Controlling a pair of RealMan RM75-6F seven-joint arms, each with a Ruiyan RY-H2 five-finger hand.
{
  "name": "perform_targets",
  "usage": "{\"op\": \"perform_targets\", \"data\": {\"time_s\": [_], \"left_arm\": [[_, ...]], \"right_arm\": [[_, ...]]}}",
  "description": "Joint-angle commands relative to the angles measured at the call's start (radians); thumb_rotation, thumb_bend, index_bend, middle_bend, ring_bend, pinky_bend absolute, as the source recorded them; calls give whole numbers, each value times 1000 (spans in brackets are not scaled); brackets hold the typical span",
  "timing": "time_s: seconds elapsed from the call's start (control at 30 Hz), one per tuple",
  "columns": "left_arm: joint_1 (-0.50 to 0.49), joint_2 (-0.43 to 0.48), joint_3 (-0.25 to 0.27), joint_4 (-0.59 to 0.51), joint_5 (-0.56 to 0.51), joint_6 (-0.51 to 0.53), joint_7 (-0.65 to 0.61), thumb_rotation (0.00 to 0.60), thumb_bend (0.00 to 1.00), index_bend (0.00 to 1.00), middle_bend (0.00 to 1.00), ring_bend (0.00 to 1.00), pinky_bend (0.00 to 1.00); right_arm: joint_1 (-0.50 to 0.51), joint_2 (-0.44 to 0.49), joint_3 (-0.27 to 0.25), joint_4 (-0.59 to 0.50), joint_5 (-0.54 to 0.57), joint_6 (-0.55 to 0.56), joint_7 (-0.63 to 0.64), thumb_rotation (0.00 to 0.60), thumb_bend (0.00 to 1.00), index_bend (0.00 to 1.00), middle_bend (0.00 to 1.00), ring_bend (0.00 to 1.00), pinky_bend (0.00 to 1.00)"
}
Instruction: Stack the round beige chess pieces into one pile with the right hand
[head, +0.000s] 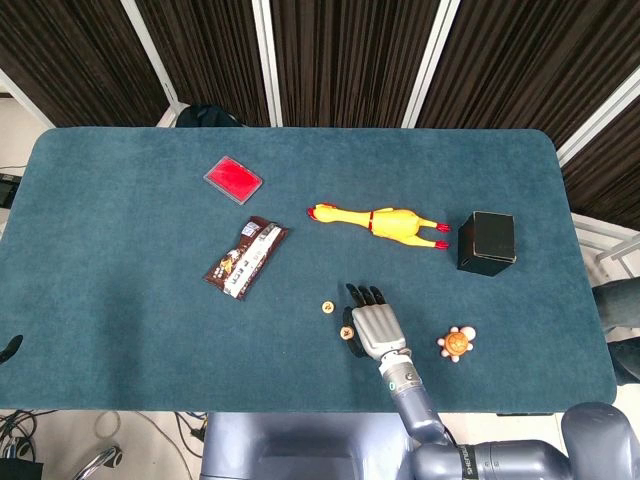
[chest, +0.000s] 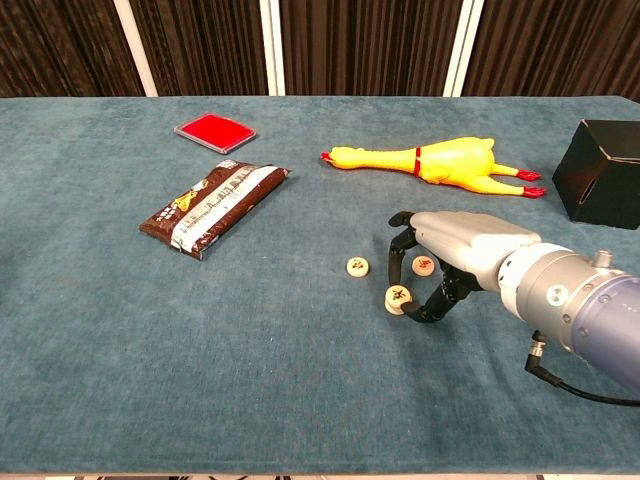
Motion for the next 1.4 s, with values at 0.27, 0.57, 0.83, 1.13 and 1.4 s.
{"op": "perform_targets", "data": {"time_s": [0.27,0.57,0.83,1.13,1.4], "left_arm": [[0,1,0,-1,-2,-2,1,600,187,117,0,0,80],[0,1,1,-2,-3,-3,3,600,186,117,0,0,79],[0,1,2,-3,-3,-4,5,600,187,117,0,0,79],[0,2,2,-3,-6,-7,5,600,187,117,0,0,79],[0,2,2,-4,-7,-6,4,600,187,117,0,0,79]], "right_arm": [[1,0,3,4,4,-1,-4,600,430,467,0,0,0],[1,4,5,-2,5,0,-4,600,430,459,0,0,0],[2,7,5,-2,9,-3,-5,600,430,423,0,0,0],[3,12,5,-13,10,-6,-4,600,430,422,0,0,0],[4,13,3,-16,10,-5,-5,600,430,422,0,0,0]]}}
